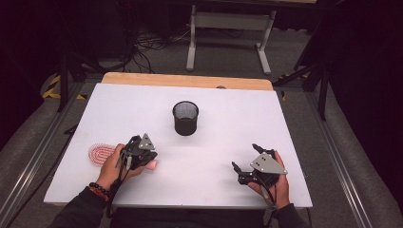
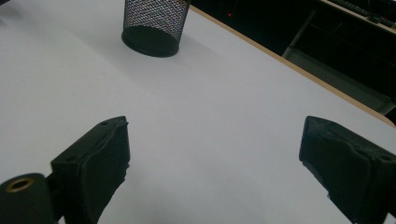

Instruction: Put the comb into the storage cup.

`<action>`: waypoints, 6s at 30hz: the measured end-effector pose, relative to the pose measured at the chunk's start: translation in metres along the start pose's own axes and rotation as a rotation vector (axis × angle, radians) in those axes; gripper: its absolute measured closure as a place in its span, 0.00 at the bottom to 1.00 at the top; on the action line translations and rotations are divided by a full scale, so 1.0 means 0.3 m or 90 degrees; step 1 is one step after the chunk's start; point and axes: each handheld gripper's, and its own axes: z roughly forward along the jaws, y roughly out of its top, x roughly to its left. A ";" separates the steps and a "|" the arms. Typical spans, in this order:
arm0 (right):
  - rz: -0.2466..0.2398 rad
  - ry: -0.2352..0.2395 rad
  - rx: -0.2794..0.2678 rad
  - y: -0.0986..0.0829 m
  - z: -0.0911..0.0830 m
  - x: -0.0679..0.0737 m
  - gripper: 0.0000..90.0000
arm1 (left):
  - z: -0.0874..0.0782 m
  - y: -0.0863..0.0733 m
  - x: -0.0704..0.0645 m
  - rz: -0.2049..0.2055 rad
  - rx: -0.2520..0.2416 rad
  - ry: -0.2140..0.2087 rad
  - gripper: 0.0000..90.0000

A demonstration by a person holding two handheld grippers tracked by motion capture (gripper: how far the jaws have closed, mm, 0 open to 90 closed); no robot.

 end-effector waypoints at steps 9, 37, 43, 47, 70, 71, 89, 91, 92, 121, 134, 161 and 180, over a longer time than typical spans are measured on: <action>-0.006 0.000 0.010 -0.003 0.005 0.001 0.10 | -0.010 -0.047 -0.027 0.015 0.006 -0.022 1.00; -0.014 0.001 0.024 -0.007 0.014 0.006 0.10 | -0.044 -0.122 -0.054 0.035 -0.004 -0.054 1.00; -0.017 0.002 0.027 -0.008 0.016 0.007 0.10 | -0.062 -0.154 -0.041 0.029 -0.006 -0.061 1.00; -0.018 0.002 0.028 -0.008 0.017 0.008 0.10 | -0.070 -0.165 -0.038 0.028 -0.004 -0.061 1.00; -0.021 0.005 0.034 -0.011 0.022 0.010 0.10 | -0.095 -0.208 -0.025 0.021 -0.008 -0.062 0.99; -0.021 0.005 0.034 -0.011 0.022 0.010 0.10 | -0.096 -0.210 -0.024 0.022 -0.008 -0.062 0.99; -0.024 0.008 0.040 -0.013 0.025 0.011 0.10 | -0.109 -0.232 -0.007 0.014 -0.005 -0.063 0.99; -0.025 0.007 0.038 -0.013 0.023 0.010 0.10 | -0.110 -0.232 -0.006 0.014 -0.004 -0.063 0.99; -0.025 0.007 0.036 -0.012 0.023 0.010 0.10 | -0.111 -0.233 -0.006 0.015 -0.003 -0.063 0.99; -0.026 0.011 0.034 -0.013 0.024 0.013 0.10 | -0.142 -0.288 0.052 -0.015 0.002 -0.035 0.99; -0.026 0.009 0.032 -0.012 0.024 0.014 0.10 | -0.134 -0.295 0.074 -0.025 -0.013 -0.045 1.00; -0.029 0.015 0.036 -0.013 0.028 0.015 0.10 | -0.125 -0.291 0.088 -0.031 -0.026 -0.027 1.00; -0.027 0.012 0.033 -0.013 0.023 0.011 0.10 | -0.191 -0.294 0.079 -0.038 -0.069 -0.014 0.99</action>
